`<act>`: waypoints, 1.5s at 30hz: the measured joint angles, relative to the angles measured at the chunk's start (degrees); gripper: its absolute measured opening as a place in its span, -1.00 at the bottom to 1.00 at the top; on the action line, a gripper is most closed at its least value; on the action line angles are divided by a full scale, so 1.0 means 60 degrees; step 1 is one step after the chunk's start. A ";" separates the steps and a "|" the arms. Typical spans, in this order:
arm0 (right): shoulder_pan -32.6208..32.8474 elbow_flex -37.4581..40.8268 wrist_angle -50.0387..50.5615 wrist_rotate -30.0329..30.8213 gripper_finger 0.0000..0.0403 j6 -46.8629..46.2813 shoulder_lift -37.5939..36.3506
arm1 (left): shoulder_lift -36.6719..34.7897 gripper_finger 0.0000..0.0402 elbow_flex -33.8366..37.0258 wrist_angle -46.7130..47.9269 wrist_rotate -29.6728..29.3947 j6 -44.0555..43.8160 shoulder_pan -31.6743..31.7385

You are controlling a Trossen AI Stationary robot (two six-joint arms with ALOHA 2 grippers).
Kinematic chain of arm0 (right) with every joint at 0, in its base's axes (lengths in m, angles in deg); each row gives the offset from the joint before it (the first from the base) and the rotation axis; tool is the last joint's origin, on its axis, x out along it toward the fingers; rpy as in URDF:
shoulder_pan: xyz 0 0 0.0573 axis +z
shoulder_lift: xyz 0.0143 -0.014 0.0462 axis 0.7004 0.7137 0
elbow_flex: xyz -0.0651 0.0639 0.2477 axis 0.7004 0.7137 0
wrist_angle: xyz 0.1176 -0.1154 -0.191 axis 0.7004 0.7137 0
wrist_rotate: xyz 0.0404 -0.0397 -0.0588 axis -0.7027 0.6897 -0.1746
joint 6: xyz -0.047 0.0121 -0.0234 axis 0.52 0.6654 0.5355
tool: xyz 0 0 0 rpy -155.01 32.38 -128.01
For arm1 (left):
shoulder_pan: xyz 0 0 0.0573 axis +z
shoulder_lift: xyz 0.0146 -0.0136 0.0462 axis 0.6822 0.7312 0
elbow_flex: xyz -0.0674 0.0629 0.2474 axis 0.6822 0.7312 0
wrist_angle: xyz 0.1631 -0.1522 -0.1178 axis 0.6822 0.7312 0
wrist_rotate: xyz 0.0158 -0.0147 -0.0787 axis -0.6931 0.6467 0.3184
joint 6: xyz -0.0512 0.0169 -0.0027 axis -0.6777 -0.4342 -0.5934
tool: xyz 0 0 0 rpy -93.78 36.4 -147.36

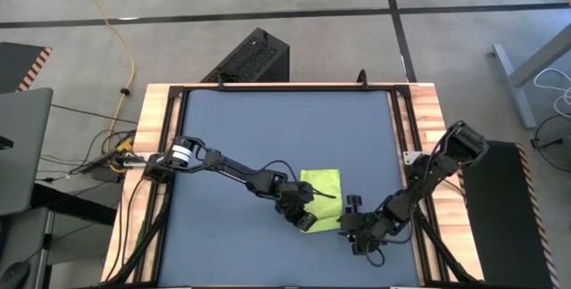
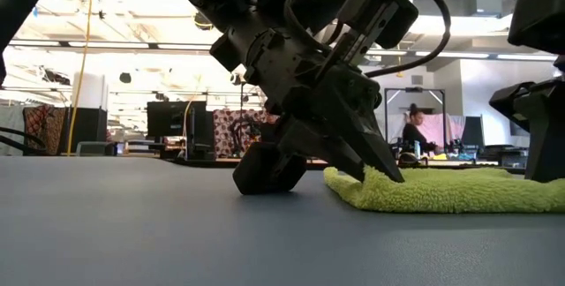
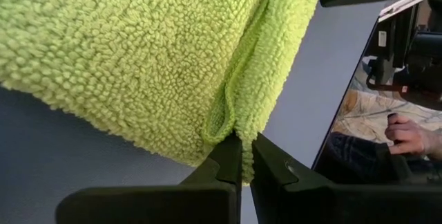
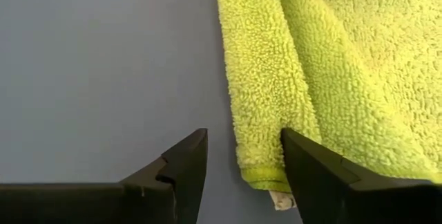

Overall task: Roll towel into tight, uniform cylinder
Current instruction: Roll the green towel

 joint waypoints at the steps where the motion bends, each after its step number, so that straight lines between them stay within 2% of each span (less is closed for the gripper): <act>1: 0.0003 0.0010 0.0003 0.0000 0.03 -0.0002 0.0000 | 0.0000 -0.97 0.0004 -0.0006 0.0007 0.0066 -0.0002; 12: 0.0083 0.0010 -0.0314 0.0190 -0.32 -0.0037 0.0795 | -0.0235 -0.76 0.0034 0.0097 0.0311 0.1378 -0.0004; 15: 0.0130 0.0010 -0.0367 0.0248 -0.43 -0.0041 0.0852 | -0.0359 -0.74 0.0040 0.0463 0.0382 0.2080 -0.0030; 18: 0.0153 0.0020 -0.0386 0.0202 -0.54 -0.0033 0.0852 | -0.0653 -0.74 0.0075 0.1538 0.0183 0.2670 -0.0077; 21: 0.0148 0.0021 -0.0404 0.0102 -0.65 0.0033 0.0856 | -0.0965 -0.74 0.0058 0.2594 -0.0388 0.3185 -0.0168; 24: 0.0148 0.0021 -0.0440 0.0084 -0.73 0.0039 0.0860 | -0.1328 -0.74 0.0059 0.2924 -0.1116 0.3719 -0.0337; 28: 0.0148 0.0025 -0.0473 0.0076 -0.76 0.0039 0.0869 | -0.1888 -0.74 0.0066 0.2447 -0.2912 0.5004 -0.0813; 31: 0.0030 0.0024 -0.0495 -0.0009 -0.77 0.0020 0.0871 | -0.2142 -0.74 0.0029 0.1408 -0.4437 0.6700 -0.1388; 35: -0.0020 -0.0030 -0.0460 -0.0131 -0.77 0.0000 0.0882 | -0.2120 -0.74 0.0040 0.0438 -0.5909 0.9873 -0.2216; 37: -0.0069 -0.0066 -0.0456 -0.0159 -0.77 -0.0002 0.0889 | -0.2120 -0.74 0.0040 0.0384 -0.6608 1.1094 -0.2504; 39: -0.0089 -0.0097 -0.0481 -0.0281 -0.77 -0.0005 0.0892 | -0.2120 -0.73 0.0040 0.0470 -0.7212 1.1684 -0.2634; 42: -0.0135 -0.0092 -0.0484 -0.0371 -0.77 -0.0008 0.0892 | -0.2120 -0.69 0.0040 0.0467 -0.7310 1.1810 -0.2528; 45: -0.0147 -0.0095 -0.0488 -0.0408 -0.77 -0.0061 0.0889 | -0.2108 -0.57 0.0036 0.0346 -0.6262 1.1966 -0.2377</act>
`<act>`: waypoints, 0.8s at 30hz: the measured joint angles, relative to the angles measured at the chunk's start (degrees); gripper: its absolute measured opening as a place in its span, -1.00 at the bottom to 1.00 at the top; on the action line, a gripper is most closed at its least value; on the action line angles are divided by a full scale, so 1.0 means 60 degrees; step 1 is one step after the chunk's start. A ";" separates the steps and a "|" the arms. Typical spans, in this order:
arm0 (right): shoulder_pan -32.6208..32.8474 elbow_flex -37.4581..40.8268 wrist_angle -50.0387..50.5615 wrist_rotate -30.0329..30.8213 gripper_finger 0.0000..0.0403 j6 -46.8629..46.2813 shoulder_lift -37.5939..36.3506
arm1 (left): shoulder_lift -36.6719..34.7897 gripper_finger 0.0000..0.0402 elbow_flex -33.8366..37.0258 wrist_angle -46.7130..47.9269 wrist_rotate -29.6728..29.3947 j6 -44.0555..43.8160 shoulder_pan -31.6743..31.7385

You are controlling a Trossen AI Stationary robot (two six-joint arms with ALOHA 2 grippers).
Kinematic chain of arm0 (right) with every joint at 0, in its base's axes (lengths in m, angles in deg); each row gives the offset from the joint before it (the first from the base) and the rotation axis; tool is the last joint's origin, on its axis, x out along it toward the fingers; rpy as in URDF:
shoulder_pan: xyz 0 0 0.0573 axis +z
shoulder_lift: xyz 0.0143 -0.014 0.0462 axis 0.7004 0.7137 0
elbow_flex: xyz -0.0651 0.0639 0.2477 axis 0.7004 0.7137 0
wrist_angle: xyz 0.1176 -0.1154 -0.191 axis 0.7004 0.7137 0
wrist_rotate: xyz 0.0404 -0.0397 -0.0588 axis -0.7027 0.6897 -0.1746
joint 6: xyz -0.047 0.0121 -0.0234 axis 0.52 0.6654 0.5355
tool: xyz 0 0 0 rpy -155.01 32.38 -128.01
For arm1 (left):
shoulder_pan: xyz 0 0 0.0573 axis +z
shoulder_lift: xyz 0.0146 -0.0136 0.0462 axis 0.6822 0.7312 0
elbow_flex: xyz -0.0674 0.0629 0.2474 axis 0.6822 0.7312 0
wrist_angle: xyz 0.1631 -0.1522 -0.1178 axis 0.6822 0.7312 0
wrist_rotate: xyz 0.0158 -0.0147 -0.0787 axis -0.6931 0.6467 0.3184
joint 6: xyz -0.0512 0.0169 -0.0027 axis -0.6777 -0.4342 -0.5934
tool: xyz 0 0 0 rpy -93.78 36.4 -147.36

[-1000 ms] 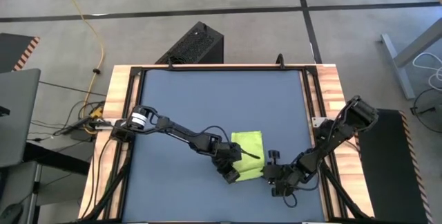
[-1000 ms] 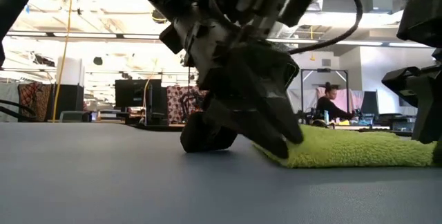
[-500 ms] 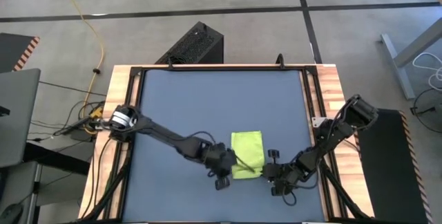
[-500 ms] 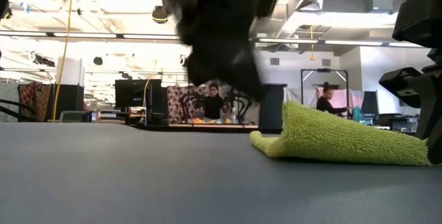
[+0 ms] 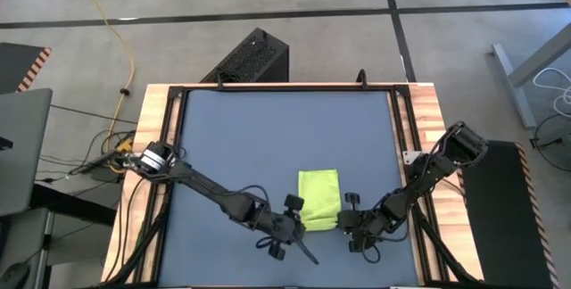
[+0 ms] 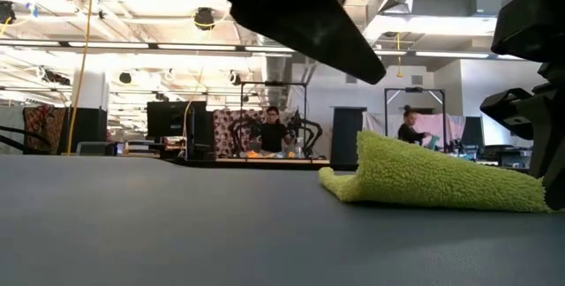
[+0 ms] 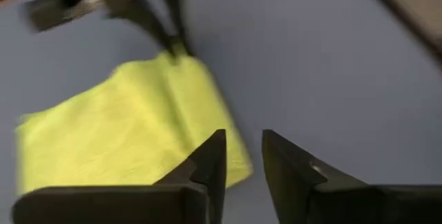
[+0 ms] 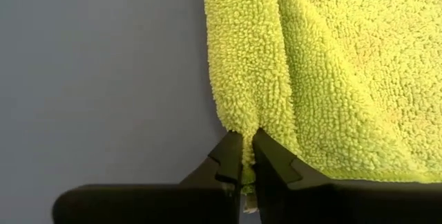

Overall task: Roll towel into tight, uniform cylinder
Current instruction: Roll the green towel

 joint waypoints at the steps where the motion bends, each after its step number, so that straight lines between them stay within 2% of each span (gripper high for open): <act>1: 0.0000 0.0000 0.0000 0.0004 -0.77 -0.0055 0.0000 | 0.0100 -0.52 -0.0009 -0.0081 0.0296 0.0168 0.0031; 6: -0.0058 -0.0011 -0.0020 -0.0092 -0.77 -0.0266 -0.0025 | 0.0550 -0.24 -0.0011 -0.0674 0.0896 0.0932 0.0019; 10: -0.0062 -0.0015 -0.0022 -0.0161 -0.77 -0.0454 -0.0120 | 0.0852 -0.08 -0.0011 -0.0749 0.0130 0.1104 0.0000; 13: -0.0062 -0.0015 0.0001 -0.0186 -0.77 -0.0549 -0.0186 | 0.0905 -0.04 -0.0015 -0.0904 -0.0556 0.1038 -0.0003; 18: -0.0069 -0.0018 0.0051 -0.0243 -0.77 -0.0639 -0.0262 | 0.0905 -0.03 -0.0015 -0.0489 -0.0237 0.1115 0.0021; 24: -0.0184 -0.0018 0.0044 -0.0306 -0.77 -0.0657 -0.0267 | 0.0905 -0.03 -0.0015 0.0005 -0.0173 0.0546 0.0194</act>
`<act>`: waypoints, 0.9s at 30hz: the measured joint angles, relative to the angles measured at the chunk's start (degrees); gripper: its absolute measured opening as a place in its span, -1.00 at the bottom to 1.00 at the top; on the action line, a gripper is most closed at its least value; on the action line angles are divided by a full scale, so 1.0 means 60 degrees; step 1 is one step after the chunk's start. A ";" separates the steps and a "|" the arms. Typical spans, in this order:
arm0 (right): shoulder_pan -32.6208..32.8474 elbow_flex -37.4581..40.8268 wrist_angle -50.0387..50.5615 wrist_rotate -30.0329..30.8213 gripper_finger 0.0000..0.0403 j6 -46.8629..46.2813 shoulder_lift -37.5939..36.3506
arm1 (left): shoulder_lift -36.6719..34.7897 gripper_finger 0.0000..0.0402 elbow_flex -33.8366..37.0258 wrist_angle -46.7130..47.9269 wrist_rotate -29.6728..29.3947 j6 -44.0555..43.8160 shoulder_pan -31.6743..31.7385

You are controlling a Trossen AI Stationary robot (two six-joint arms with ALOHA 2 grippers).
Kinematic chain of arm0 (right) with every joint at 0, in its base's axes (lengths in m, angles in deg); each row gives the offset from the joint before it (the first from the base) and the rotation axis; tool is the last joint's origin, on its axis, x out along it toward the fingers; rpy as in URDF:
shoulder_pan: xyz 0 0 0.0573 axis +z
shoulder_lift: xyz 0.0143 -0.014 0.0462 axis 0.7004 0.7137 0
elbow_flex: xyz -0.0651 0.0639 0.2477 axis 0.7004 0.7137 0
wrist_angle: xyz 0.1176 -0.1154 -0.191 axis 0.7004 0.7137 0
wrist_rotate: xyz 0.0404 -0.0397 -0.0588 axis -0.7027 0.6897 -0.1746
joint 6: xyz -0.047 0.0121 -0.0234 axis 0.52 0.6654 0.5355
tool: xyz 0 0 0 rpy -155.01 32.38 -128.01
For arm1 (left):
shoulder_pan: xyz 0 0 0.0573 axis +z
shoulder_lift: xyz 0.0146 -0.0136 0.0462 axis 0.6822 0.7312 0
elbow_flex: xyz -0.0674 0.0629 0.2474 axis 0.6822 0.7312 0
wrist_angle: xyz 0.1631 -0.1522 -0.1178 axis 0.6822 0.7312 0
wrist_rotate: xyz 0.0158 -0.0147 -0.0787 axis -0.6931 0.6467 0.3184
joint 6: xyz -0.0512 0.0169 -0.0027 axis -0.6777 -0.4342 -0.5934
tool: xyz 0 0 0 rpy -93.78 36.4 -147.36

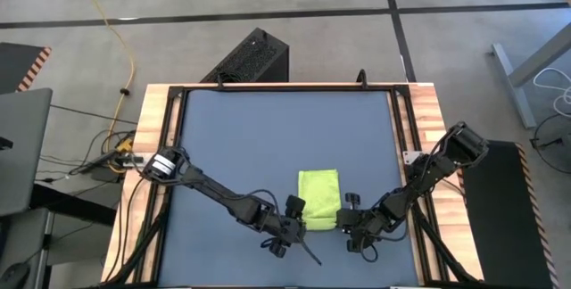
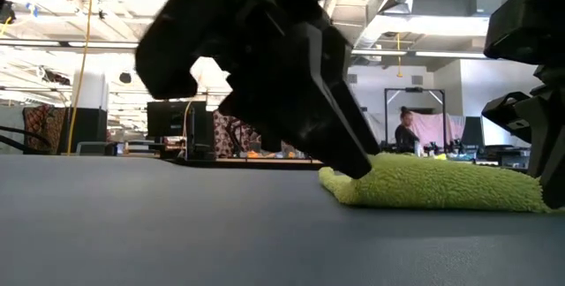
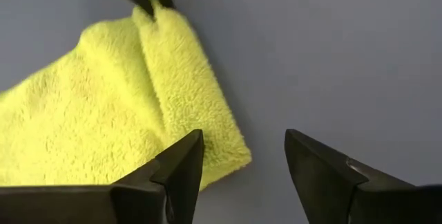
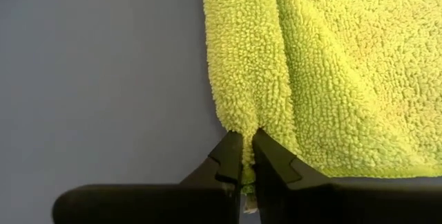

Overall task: Roll towel into tight, uniform cylinder
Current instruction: Roll the green towel

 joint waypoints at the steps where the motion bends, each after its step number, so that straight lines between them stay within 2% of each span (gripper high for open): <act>1: -0.0016 0.0000 0.0000 0.0000 -0.77 0.0000 -0.0003 | 0.0000 -0.03 0.0000 0.0011 0.0050 -0.0101 0.0041; 7: -0.0094 0.0000 0.0000 -0.0076 -0.77 0.0011 -0.0003 | 0.0004 -0.03 0.0000 0.0011 0.0672 -0.0484 0.0203; 12: -0.0096 0.0000 -0.0010 -0.0058 -0.77 0.0001 -0.0003 | 0.0545 -0.03 -0.0015 -0.0386 0.1032 -0.0798 0.0207; 18: -0.0097 0.0004 -0.0033 -0.0152 -0.77 -0.0047 -0.0006 | 0.0612 -0.03 -0.0029 -0.0422 0.0338 -0.1401 0.0192; 27: 0.0018 -0.0294 -0.0145 -0.0448 -0.77 0.0061 0.0012 | 0.0608 -0.03 -0.0029 -0.0004 0.0009 -0.1842 0.0196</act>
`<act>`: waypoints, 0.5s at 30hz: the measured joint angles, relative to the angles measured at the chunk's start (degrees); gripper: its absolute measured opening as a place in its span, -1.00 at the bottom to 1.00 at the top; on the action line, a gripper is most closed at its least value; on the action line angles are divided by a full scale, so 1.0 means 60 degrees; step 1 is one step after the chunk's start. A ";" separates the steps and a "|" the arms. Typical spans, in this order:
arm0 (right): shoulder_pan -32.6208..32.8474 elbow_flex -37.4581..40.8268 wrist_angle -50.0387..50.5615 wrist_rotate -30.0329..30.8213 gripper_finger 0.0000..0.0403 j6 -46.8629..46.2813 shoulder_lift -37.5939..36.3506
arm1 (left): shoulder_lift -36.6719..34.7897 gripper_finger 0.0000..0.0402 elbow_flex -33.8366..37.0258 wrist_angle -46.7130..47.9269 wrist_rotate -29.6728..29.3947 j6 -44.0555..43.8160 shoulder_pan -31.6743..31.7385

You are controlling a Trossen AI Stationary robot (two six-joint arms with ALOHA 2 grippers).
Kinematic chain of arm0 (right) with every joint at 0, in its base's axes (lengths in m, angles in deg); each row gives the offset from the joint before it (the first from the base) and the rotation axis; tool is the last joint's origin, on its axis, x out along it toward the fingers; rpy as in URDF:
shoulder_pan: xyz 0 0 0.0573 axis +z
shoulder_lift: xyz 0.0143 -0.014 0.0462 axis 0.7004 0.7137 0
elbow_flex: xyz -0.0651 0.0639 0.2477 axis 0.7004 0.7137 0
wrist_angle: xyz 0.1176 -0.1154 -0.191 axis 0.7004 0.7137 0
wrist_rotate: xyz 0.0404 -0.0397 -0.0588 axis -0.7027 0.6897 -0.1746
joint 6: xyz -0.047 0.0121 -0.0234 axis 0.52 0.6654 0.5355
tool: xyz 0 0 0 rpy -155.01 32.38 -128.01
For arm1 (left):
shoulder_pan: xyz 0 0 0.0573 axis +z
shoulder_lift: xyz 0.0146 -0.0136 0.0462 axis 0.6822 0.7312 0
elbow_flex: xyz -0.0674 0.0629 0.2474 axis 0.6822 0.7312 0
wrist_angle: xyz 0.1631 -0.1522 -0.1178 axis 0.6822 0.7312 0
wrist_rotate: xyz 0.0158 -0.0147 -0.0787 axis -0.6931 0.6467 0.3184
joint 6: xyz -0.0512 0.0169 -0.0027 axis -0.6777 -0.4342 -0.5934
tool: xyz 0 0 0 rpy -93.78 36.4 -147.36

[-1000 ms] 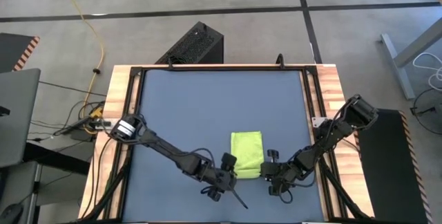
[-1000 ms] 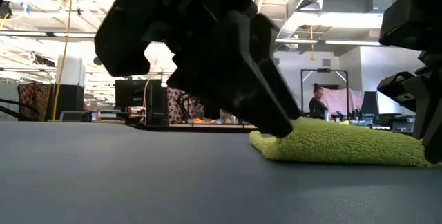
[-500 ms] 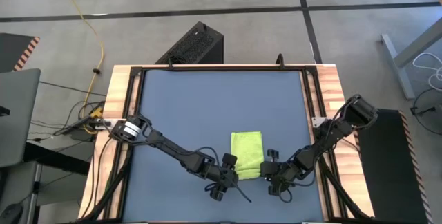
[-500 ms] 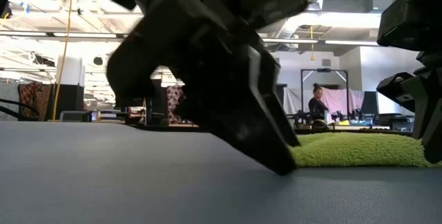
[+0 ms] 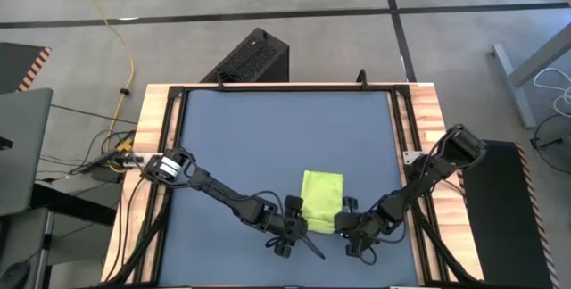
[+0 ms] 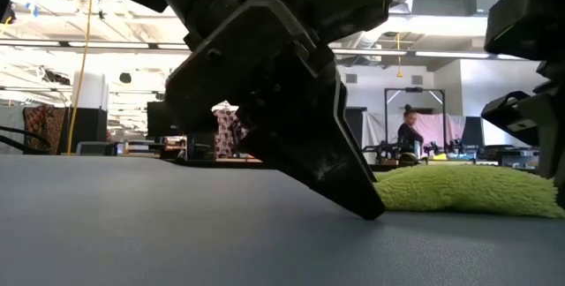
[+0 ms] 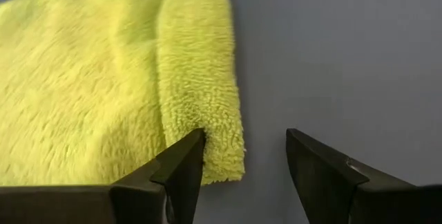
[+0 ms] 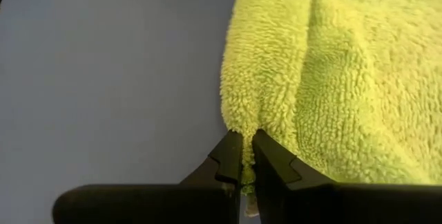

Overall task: Roll towel into tight, uniform cylinder
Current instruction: Roll the green towel

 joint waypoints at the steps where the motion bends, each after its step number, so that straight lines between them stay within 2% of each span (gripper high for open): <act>1: 0.0007 -0.0060 0.0038 -0.0062 -0.77 0.0080 0.0000 | 0.0000 -0.03 0.0000 0.0051 -0.0083 -0.0073 0.0000; 5: 0.0012 -0.0175 0.0123 -0.0120 -0.77 0.0124 -0.0004 | 0.0002 -0.05 0.0004 0.0172 -0.0174 -0.0479 0.0111; 8: 0.0005 -0.0175 0.0148 -0.0235 -0.77 0.0119 -0.0010 | 0.0004 -0.17 0.0007 0.0483 -0.0053 -0.1137 0.0278; 15: 0.0001 -0.0183 0.0224 -0.0259 -0.77 -0.0215 -0.0015 | -0.0007 -0.78 0.0000 0.0695 0.0869 -0.2362 0.0611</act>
